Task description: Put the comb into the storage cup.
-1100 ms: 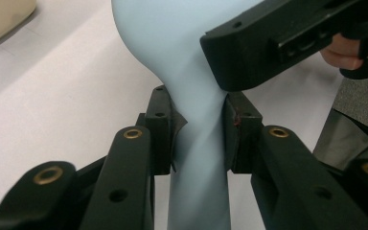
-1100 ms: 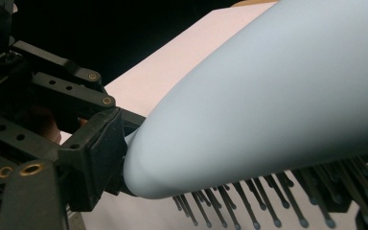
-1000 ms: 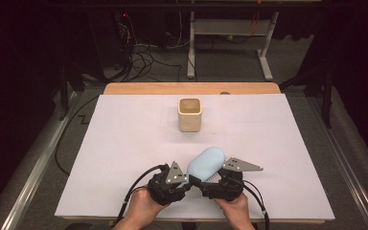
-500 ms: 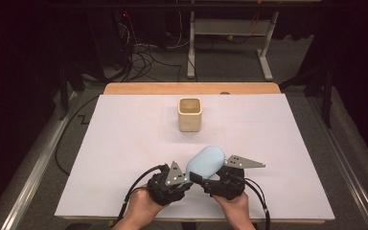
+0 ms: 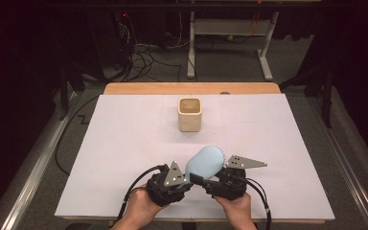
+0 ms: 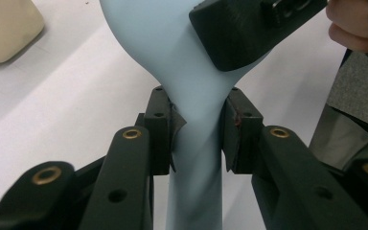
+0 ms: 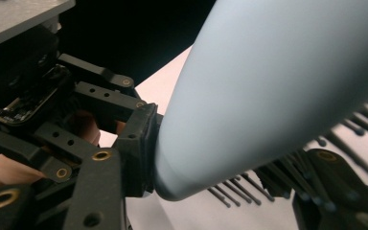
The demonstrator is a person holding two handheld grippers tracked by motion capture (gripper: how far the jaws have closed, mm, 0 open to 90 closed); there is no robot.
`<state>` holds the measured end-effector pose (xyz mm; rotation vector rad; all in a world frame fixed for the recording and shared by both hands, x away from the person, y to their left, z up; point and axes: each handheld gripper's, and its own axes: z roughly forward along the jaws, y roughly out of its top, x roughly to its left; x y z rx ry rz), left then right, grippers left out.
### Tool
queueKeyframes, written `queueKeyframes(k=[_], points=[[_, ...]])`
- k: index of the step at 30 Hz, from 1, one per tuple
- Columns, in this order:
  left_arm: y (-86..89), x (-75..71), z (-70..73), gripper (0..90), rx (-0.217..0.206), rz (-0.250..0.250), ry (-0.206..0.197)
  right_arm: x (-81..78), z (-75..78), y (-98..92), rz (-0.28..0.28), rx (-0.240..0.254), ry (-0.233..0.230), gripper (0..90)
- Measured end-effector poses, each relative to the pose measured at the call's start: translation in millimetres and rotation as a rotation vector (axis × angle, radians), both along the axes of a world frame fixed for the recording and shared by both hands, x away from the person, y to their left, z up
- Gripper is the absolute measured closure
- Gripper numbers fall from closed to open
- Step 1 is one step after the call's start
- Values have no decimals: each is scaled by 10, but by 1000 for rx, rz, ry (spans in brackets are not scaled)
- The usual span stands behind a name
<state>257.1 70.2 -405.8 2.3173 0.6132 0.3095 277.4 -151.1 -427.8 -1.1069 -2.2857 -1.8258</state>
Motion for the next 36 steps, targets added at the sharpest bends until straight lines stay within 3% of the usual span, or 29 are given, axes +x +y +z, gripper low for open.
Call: queueKeyframes(k=[7, 16, 29, 36], points=[[2, -2, -1, 683, -10, -3, 0, -3, 38, 3, 20, -12, -9, 527], [13, 17, -2, 667, -25, -16, 33, -24, 68, 14, 40, -24, -26, 550], [36, 30, 8, 470, -52, -19, 37, 4, 121, -73, 37, -16, -25, 556], [100, 29, 11, 399, -96, -7, -12, 39, 145, -136, 37, -31, -9, 555]])
